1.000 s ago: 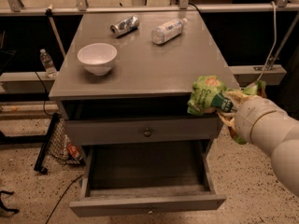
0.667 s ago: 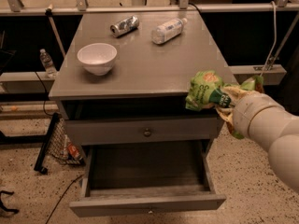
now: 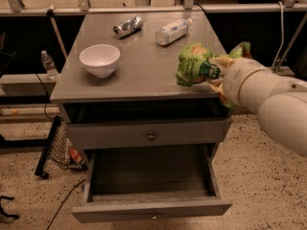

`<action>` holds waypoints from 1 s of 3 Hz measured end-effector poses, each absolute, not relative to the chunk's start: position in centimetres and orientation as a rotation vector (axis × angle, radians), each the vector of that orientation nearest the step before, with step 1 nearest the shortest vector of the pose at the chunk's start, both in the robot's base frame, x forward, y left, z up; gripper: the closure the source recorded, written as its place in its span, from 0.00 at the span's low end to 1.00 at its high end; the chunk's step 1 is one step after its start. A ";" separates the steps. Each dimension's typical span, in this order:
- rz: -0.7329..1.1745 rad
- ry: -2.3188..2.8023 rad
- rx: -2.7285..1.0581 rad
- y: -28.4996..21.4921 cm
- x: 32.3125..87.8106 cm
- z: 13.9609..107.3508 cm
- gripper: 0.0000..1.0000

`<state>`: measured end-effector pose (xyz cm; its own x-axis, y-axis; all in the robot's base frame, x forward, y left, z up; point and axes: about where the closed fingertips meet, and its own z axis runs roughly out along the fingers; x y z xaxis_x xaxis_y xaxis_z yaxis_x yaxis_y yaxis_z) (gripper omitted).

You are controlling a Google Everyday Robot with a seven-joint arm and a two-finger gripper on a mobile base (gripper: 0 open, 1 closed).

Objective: Pick green rice chip bag from middle drawer and place on counter

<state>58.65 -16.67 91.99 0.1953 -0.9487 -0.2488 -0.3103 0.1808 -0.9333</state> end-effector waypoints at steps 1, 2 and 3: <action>-0.699 1.296 -1.362 -15.6 61.3 93.0 1.00; -0.649 1.294 -1.366 -16.6 64.9 93.3 1.00; -0.618 1.293 -1.366 -18.1 67.0 93.5 1.00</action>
Offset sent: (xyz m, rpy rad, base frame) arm 0.0854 -0.0416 0.0185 0.0621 0.0306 0.0949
